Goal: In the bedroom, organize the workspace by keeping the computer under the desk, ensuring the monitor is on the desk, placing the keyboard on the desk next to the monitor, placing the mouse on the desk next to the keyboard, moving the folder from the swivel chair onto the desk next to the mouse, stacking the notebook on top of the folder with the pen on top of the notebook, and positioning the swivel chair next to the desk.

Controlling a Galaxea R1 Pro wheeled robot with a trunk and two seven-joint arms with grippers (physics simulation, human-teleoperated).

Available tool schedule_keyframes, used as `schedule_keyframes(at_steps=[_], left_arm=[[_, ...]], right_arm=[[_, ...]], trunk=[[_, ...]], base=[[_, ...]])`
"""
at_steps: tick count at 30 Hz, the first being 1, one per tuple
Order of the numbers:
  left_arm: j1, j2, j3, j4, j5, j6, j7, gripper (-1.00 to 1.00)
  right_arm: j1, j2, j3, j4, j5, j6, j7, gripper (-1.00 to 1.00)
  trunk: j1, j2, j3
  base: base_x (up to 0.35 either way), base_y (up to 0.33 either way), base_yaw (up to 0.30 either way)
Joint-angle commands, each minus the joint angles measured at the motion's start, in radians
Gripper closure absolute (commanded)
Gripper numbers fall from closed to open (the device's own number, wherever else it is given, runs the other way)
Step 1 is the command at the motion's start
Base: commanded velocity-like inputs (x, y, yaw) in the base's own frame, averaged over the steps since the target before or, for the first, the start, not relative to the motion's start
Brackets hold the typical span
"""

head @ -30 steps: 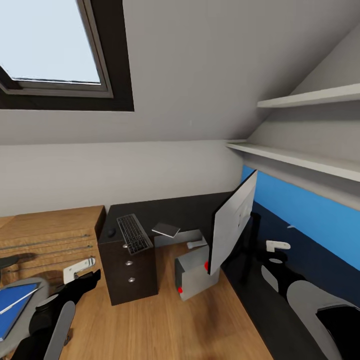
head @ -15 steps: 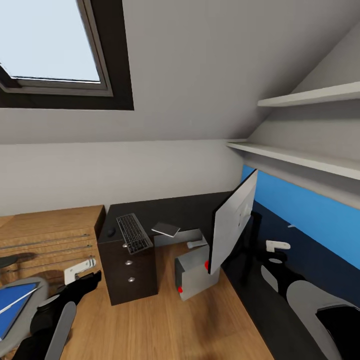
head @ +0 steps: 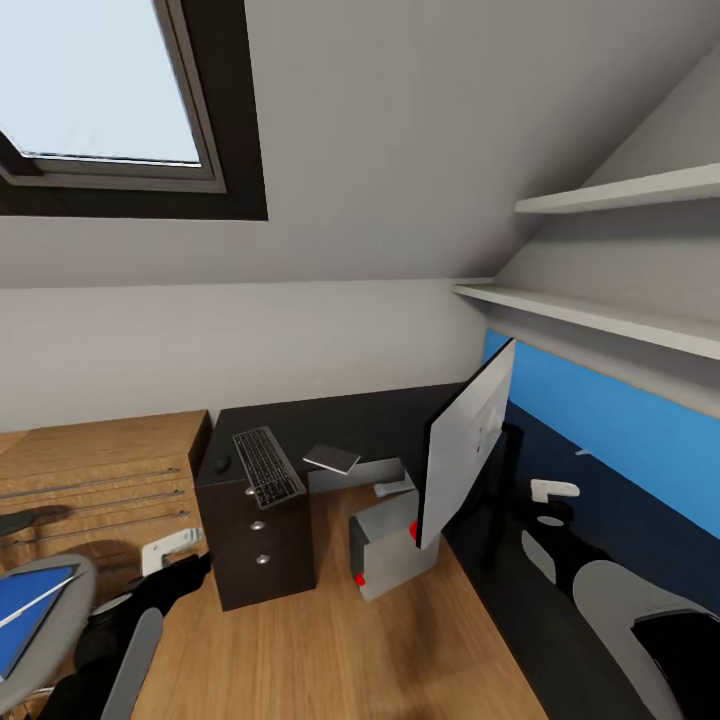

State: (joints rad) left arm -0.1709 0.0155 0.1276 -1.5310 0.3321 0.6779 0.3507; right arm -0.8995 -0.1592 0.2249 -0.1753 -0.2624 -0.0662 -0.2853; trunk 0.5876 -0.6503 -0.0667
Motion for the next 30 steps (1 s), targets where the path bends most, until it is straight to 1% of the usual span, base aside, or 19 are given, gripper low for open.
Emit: schedule_keyframes(at_steps=[1, 2, 4, 7, 18, 27, 30], left_arm=[[-0.001, 0.001, -0.007, 0.004, 0.01, 0.003, 0.008, -1.0], [-0.001, 0.001, -0.018, 0.01, 0.01, 0.003, 0.008, -1.0], [-0.001, 0.001, -0.028, 0.016, 0.01, 0.003, 0.008, -1.0], [-0.001, 0.002, -0.034, 0.019, 0.01, 0.002, 0.008, -1.0], [-0.001, 0.003, -0.038, 0.021, 0.01, 0.003, 0.008, -1.0], [-0.001, 0.004, -0.039, 0.022, 0.01, 0.002, 0.009, -1.0], [-0.001, 0.003, -0.039, 0.023, 0.01, 0.002, 0.009, -1.0]], right_arm=[[-0.001, 0.0, 0.008, 0.0, -0.011, -0.004, -0.003, -1.0], [-0.001, 0.0, 0.008, 0.0, -0.011, -0.004, -0.003, -1.0], [-0.001, 0.0, 0.008, 0.0, -0.011, -0.004, -0.003, -1.0], [-0.001, 0.0, 0.008, 0.0, -0.011, -0.004, -0.003, -1.0], [-0.001, 0.0, 0.008, 0.0, -0.01, -0.004, -0.003, -1.0], [-0.001, -0.002, 0.007, 0.002, -0.01, -0.004, -0.004, -1.0], [-0.001, -0.003, 0.006, 0.003, -0.011, -0.004, -0.005, -1.0]], trunk=[[0.0, -0.002, -0.002], [0.0, -0.002, -0.002], [0.0, -0.002, -0.002], [0.0, -0.002, -0.002], [0.0, -0.002, -0.002], [0.0, -0.002, -0.002], [0.0, -0.002, -0.002]], base=[[0.0, 0.0, 0.0], [0.019, 0.0, 0.0], [0.073, 0.0, 0.0], [0.178, 0.0, 0.0], [0.214, 0.0, 0.0], [0.279, 0.0, 0.0], [0.159, 0.0, 0.0]])
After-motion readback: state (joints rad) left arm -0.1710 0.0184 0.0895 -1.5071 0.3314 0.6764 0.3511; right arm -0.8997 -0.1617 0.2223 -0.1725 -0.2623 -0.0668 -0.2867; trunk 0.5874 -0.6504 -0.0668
